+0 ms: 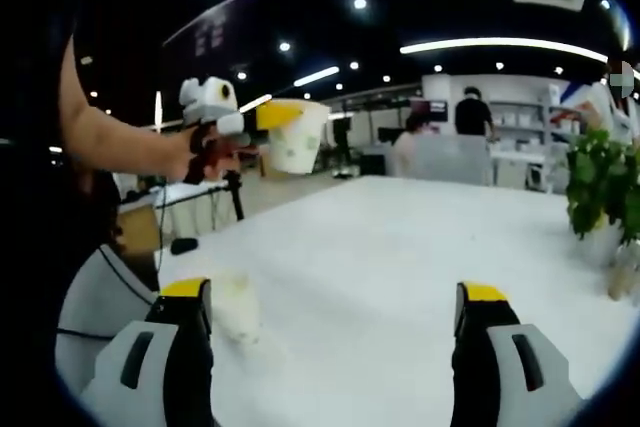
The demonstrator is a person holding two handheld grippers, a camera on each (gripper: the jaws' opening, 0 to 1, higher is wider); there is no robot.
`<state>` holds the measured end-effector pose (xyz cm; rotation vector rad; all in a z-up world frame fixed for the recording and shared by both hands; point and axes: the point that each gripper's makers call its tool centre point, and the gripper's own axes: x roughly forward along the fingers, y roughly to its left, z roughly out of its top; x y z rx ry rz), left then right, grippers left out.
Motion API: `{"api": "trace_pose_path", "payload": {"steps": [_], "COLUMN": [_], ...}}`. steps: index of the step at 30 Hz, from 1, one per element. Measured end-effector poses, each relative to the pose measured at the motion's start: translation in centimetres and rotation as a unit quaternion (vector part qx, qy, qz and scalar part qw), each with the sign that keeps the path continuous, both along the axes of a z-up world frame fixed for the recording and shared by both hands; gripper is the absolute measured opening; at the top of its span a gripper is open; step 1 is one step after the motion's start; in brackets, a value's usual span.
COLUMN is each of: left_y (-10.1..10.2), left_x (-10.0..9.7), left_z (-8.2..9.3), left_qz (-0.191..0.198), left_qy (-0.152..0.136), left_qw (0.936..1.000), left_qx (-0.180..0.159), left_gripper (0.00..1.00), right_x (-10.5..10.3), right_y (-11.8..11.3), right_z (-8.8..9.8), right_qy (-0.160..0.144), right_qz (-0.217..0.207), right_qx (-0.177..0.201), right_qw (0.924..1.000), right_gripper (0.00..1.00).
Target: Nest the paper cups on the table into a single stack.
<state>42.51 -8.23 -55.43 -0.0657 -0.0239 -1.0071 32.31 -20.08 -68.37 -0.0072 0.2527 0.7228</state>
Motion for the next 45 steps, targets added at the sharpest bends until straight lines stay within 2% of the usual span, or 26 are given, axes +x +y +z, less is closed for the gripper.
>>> {"api": "trace_pose_path", "payload": {"steps": [7, 10, 20, 30, 33, 45], "left_y": [-0.1, 0.4, 1.2, 1.1, 1.0, 1.2], "left_x": [-1.7, -2.4, -4.4, -6.4, -7.4, -8.8], "left_z": [1.5, 2.1, 2.0, 0.7, 0.1, -1.2], "left_qz": [-0.003, 0.003, 0.009, 0.002, -0.013, -0.016], "left_qy": [-0.021, -0.017, -0.025, -0.019, -0.021, -0.007], "left_qw": [0.9997, 0.9994, 0.9990, 0.9989, 0.9989, 0.9986], "left_qx": [-0.010, -0.031, -0.037, -0.042, -0.041, -0.049], "left_gripper": [0.38, 0.37, 0.37, 0.38, 0.38, 0.38], "right_x": [0.3, 0.3, -0.2, -0.1, -0.1, -0.7], "right_y": [-0.1, -0.1, 0.2, 0.5, 0.6, 0.8], "right_z": [0.2, 0.1, -0.3, -0.3, -0.3, -0.9], "right_qy": [-0.002, -0.001, 0.002, 0.002, 0.002, 0.010], "right_qz": [0.000, -0.002, 0.002, 0.003, 0.002, 0.003], "right_qx": [-0.001, 0.000, -0.001, 0.002, 0.002, 0.001], "right_qw": [1.0000, 1.0000, 1.0000, 1.0000, 1.0000, 0.9999], "right_gripper": [1.00, 1.00, 1.00, 1.00, 1.00, 1.00]}}
